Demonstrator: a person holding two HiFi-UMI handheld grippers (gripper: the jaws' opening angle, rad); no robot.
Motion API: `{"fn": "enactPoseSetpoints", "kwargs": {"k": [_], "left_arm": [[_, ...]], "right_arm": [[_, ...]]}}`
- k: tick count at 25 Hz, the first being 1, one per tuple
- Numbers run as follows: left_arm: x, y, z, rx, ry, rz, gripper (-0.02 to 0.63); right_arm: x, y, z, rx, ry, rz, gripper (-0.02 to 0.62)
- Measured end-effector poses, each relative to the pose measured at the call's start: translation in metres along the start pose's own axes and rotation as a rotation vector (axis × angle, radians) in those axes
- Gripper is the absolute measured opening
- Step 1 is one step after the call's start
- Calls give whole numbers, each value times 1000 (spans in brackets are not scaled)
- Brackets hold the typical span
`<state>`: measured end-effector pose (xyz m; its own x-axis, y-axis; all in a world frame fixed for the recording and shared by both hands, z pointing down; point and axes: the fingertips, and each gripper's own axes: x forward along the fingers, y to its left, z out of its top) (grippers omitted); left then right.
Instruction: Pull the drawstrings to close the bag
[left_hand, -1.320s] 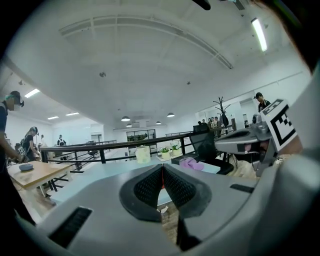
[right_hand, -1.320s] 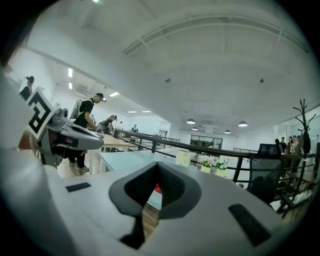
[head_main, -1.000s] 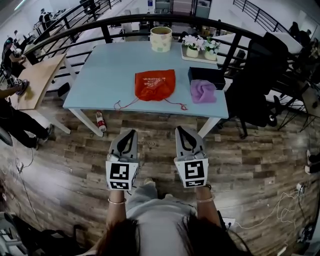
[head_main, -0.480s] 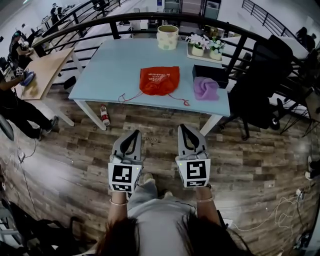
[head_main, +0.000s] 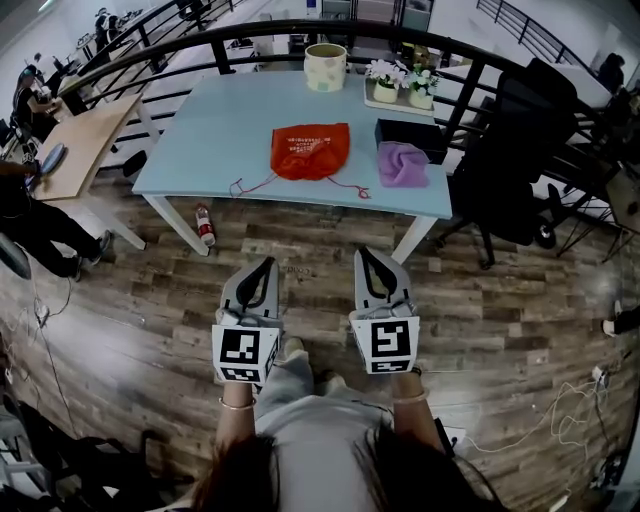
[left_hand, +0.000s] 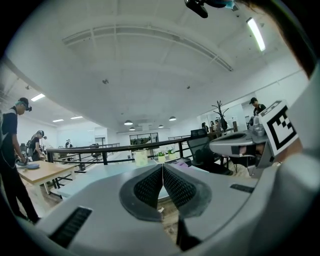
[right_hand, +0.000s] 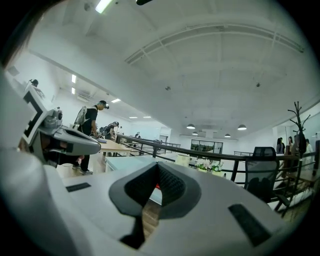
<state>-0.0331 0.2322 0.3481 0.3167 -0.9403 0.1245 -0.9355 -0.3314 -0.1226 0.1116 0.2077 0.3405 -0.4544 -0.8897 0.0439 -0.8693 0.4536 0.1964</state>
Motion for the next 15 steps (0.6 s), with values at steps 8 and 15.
{"fn": "enactPoseSetpoints", "kwargs": {"k": [8, 15], "left_arm": [[4, -8, 3, -5, -4, -18, 18], [26, -1, -1, 29, 10, -41, 18]], "right_arm": [[-11, -13, -2, 50, -2, -31, 25], [13, -15, -8, 76, 12, -35, 25]]}}
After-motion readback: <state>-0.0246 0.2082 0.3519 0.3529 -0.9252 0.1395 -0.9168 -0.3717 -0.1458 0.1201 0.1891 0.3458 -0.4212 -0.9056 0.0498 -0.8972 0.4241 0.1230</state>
